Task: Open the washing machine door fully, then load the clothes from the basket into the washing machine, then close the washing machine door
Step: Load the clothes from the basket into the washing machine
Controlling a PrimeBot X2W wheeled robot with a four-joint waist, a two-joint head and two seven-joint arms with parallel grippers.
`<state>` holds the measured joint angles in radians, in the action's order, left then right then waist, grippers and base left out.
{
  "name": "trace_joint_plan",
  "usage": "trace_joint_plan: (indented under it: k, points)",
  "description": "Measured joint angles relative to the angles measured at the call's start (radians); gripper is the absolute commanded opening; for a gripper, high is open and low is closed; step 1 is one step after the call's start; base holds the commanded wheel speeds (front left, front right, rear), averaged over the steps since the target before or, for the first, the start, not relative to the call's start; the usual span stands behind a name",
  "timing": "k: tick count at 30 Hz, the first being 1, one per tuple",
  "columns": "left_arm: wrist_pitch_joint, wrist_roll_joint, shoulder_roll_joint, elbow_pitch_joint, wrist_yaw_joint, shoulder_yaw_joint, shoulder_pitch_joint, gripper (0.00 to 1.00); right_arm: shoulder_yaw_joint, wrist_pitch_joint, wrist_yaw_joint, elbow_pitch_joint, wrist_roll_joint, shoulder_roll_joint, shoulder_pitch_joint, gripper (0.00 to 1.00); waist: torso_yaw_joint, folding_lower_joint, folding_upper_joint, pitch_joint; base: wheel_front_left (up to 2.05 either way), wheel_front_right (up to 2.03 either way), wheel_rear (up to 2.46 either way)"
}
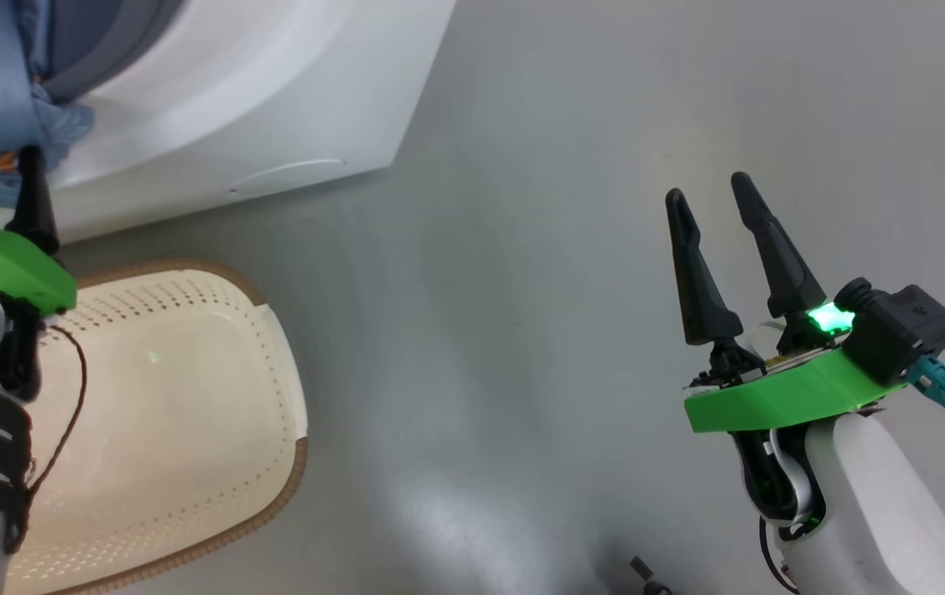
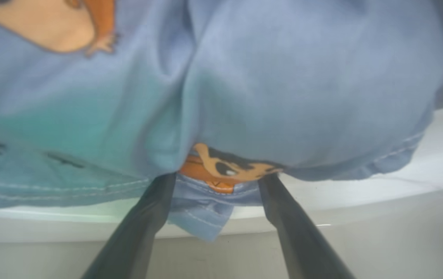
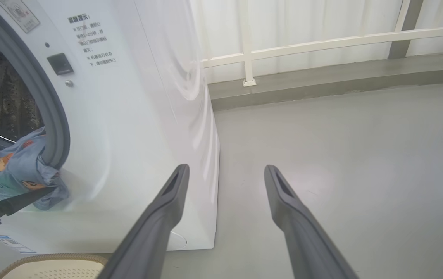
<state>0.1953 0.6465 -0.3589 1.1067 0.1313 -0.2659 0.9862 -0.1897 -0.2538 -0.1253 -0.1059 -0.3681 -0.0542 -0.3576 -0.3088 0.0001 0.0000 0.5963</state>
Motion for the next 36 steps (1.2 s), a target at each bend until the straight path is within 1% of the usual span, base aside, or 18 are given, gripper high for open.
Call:
trace_joint_plan:
  k: [3,7,8,9,10,11,19,24,29,31,33,36]
  points:
    - [0.030,0.001,0.000,0.017,0.000,0.006,0.003,1.00,0.000,0.000,0.000,0.005,-0.001,0.001,-0.005,1.00,-0.010,0.0000,0.0000,0.015,0.00,0.00,0.00]
    - [0.040,0.001,0.006,0.034,0.000,0.009,0.014,1.00,0.000,0.000,0.000,0.004,-0.002,0.001,-0.005,1.00,-0.011,0.0000,0.0000,0.020,0.00,0.00,0.00]
    - [0.042,0.001,0.008,0.035,0.000,0.009,0.014,0.90,-0.001,0.000,0.000,0.003,-0.002,0.001,-0.005,1.00,-0.009,0.0000,0.0000,0.019,0.00,0.00,0.00]
    - [0.043,0.001,0.010,0.036,0.000,0.009,0.015,0.49,-0.001,0.000,0.000,0.002,-0.002,0.002,-0.006,1.00,-0.008,0.0000,0.0000,0.017,0.00,0.00,0.00]
    - [0.043,0.001,0.011,0.036,0.000,0.009,0.015,0.13,-0.001,0.000,0.000,0.002,-0.002,0.002,-0.006,1.00,-0.006,0.0000,0.0000,0.015,0.00,0.00,0.00]
    - [0.044,0.001,0.012,0.035,0.000,0.007,0.015,0.00,0.000,0.000,0.000,0.000,-0.002,0.002,-0.006,1.00,-0.003,0.0000,0.0001,0.013,0.00,0.00,0.00]
    - [0.053,0.012,0.035,0.009,0.000,-0.042,0.010,0.00,-0.002,0.000,0.000,-0.016,0.000,0.002,-0.006,1.00,0.020,-0.0001,0.0000,-0.023,0.00,0.00,0.00]
    - [0.053,0.011,0.026,-0.080,0.000,-0.061,-0.047,0.00,-0.002,0.000,0.000,-0.025,0.000,0.002,-0.005,1.00,0.038,-0.0001,0.0000,-0.049,0.00,0.00,0.00]
    - [0.055,-0.018,-0.005,-0.239,0.000,-0.013,-0.103,0.00,-0.001,0.000,0.000,-0.030,-0.001,0.002,-0.004,1.00,0.062,-0.0001,0.0000,-0.066,0.00,0.00,0.00]
    - [0.056,-0.028,-0.005,-0.289,0.000,0.006,-0.112,0.00,0.000,0.000,0.000,-0.031,-0.001,0.001,-0.003,1.00,0.073,-0.0001,0.0000,-0.070,0.00,0.00,0.00]
    - [0.056,-0.032,-0.004,-0.314,0.000,0.011,-0.112,0.00,0.000,0.000,0.000,-0.033,0.000,0.001,-0.003,1.00,0.083,-0.0001,0.0000,-0.072,0.00,0.00,0.00]
    - [0.054,-0.034,-0.006,-0.316,0.000,0.005,-0.103,0.00,-0.002,0.000,0.000,-0.033,0.000,0.001,-0.003,1.00,0.093,-0.0002,0.0000,-0.067,0.00,0.00,0.00]
